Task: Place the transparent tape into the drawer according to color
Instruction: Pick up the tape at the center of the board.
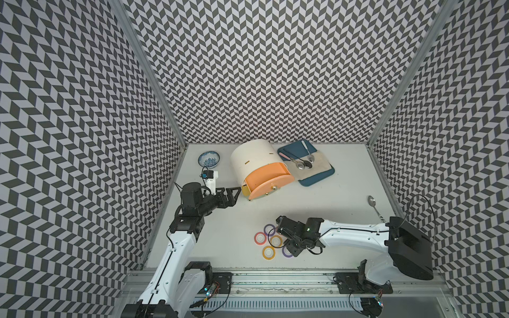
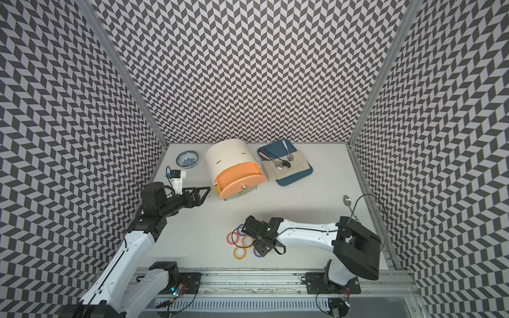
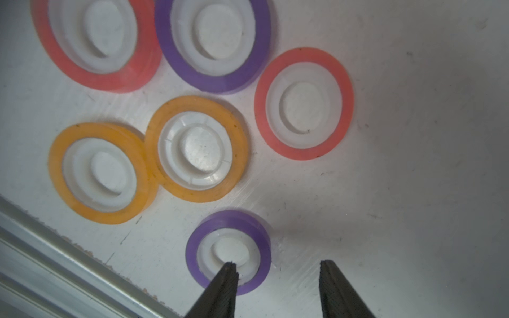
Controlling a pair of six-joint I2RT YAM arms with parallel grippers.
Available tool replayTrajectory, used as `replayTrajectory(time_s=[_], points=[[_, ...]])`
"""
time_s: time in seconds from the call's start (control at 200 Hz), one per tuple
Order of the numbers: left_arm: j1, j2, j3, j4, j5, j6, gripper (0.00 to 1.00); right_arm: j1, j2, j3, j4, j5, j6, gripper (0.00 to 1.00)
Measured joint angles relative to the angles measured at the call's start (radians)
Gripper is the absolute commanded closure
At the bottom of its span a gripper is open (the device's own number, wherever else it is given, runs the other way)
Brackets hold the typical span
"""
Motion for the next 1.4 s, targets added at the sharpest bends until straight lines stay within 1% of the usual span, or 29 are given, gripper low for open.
replayTrajectory(time_s=[0.195,0.355,0.731,1.132,1.202,1.327,1.397], points=[[0.000,0.000,0.000,-0.007,0.000,0.003,0.00,0.066,0.022,0.048,-0.018,-0.006,0.002,0.51],[0.000,0.000,0.000,-0.008,0.000,0.003,0.00,0.097,0.031,0.069,-0.026,-0.010,0.006,0.54],[0.000,0.000,0.000,-0.015,0.000,0.003,0.00,0.110,0.100,0.070,-0.025,-0.029,0.007,0.60],[0.000,0.000,0.000,-0.015,0.000,0.003,0.00,0.116,0.135,0.070,-0.025,-0.046,-0.006,0.62],[0.000,0.000,0.000,-0.015,0.000,0.003,0.00,0.116,0.144,0.076,-0.025,-0.048,-0.009,0.63],[0.000,0.000,0.000,-0.015,0.000,0.003,0.00,0.117,0.161,0.095,-0.034,-0.055,-0.012,0.70],[0.000,-0.001,0.000,-0.015,0.000,0.003,0.00,0.118,0.171,0.107,-0.042,-0.056,-0.017,0.76]])
